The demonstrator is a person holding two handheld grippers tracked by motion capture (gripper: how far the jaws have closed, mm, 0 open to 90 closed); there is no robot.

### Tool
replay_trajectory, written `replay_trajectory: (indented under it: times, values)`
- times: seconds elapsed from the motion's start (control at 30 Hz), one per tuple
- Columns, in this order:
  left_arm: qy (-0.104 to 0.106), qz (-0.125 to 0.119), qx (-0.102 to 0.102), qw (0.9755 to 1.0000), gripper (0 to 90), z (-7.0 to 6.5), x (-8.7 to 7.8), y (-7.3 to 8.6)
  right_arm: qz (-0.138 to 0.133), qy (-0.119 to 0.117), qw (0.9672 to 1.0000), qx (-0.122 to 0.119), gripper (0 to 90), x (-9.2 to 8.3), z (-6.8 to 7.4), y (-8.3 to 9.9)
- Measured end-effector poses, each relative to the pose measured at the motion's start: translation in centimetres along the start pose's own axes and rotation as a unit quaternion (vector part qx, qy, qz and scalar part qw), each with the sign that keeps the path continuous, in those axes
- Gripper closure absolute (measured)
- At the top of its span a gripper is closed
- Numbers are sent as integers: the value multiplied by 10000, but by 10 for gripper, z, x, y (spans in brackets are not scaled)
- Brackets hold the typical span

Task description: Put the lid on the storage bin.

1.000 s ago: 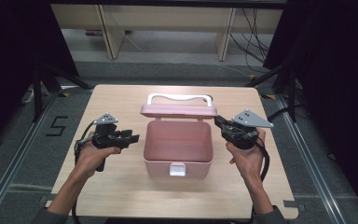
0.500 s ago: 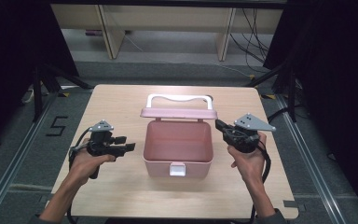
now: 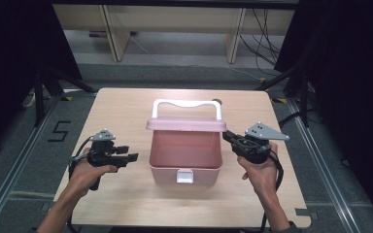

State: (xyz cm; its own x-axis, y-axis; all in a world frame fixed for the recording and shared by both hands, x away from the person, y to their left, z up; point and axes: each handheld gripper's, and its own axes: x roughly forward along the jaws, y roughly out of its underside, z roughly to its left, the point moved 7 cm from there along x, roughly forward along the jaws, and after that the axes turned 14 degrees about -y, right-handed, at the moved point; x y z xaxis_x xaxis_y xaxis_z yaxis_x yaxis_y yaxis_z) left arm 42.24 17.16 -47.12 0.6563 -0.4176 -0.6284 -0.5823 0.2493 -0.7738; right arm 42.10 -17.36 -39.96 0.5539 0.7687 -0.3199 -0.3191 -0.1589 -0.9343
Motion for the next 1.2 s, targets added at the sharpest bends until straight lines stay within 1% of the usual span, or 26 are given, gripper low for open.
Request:
replay_trajectory:
  times: [0.07, 0.1, 0.13, 0.17, 0.2, 0.23, 0.3, 0.4, 0.43, 0.47, 0.53, 0.6, 0.67, 0.7, 0.73, 0.77, 0.83, 0.87, 0.9, 0.93, 0.97, 1.0, 1.03, 1.07, 1.13, 1.2]
  values:
    - [-22, 52, 119, 9999, 448, 2, 0, 3, -23, -1, 9999, -131, 893, 0, -2, 1]
    - [-21, -13, -26, 10000, 447, 0, 1, 2, -3, 1, 9999, -109, 892, -1, -1, 2]
    - [-7, 21, -9, 10000, 447, 0, 1, 3, 61, 6, 10000, 15, 891, -2, 1, 5]
    - [6, 110, 134, 9998, 446, 2, 0, 6, 31, -44, 10000, -33, 890, -2, 0, 5]
    - [-5, 48, -19, 10000, 445, 0, 1, 5, 85, -64, 9999, 53, 889, -2, 2, 8]
    - [-25, 28, -27, 10000, 443, 1, 1, 6, 36, -121, 9999, -4, 888, -2, 1, 8]
    - [-19, 35, -15, 10000, 443, 1, 0, 7, 9, -60, 10000, 0, 884, -2, 0, 10]
    - [-20, 49, -23, 10000, 442, 1, -1, 10, 125, -253, 9995, 115, 877, -3, 4, 15]
    - [0, 120, 93, 9999, 442, 3, -3, 12, 63, -195, 9998, 73, 877, -3, 3, 15]
    - [-13, 26, -18, 10000, 442, 1, -2, 12, 171, -187, 9997, 1, 876, -4, 2, 16]
    - [3, 122, 129, 9998, 442, 3, -5, 17, 164, -305, 9993, 151, 873, -4, 5, 19]
    - [-4, 59, -9, 10000, 442, 1, -4, 19, 206, -279, 9992, 179, 870, -5, 6, 21]
    - [28, 98, 16, 9999, 441, 2, -5, 23, 218, -381, 9988, 223, 865, -5, 7, 24]
    - [24, 136, 97, 9999, 441, 3, -6, 25, 236, -377, 9989, 116, 862, -5, 5, 25]
    - [19, 112, 62, 9999, 441, 4, -6, 26, 292, -354, 9986, 266, 859, -6, 8, 26]
    - [15, 67, -26, 10000, 440, 3, -6, 28, 227, -363, 9990, 108, 859, -6, 5, 26]
    - [38, 177, 51, 9998, 441, 6, -7, 32, 281, -423, 9984, 265, 859, -7, 7, 29]
    - [-16, 114, 12, 9999, 441, 7, -7, 33, 269, -469, 9983, 228, 859, -6, 7, 30]
    - [6, 135, -11, 9999, 441, 7, -7, 34, 299, -420, 9985, 171, 859, -7, 6, 31]
    - [-9, 164, 80, 9998, 441, 8, -8, 36, 286, -405, 9984, 262, 858, -7, 8, 31]
    - [-7, 107, -48, 9999, 440, 6, -7, 36, 285, -399, 9987, 108, 857, -7, 6, 31]
    - [-7, 104, -70, 9999, 439, 5, -8, 38, 280, -433, 9985, 163, 856, -6, 7, 32]
    - [41, 129, -45, 9999, 436, 5, -8, 39, 317, -410, 9985, 163, 854, -7, 7, 33]
    - [33, 203, 119, 9997, 433, 7, -9, 41, 320, -378, 9987, 79, 850, -7, 5, 33]
    - [18, 118, -14, 9999, 431, 4, -9, 40, 392, -391, 9981, 252, 843, -8, 7, 35]
    - [33, 65, -41, 10000, 428, 2, -9, 40, 379, -356, 9986, 102, 842, -9, 5, 35]
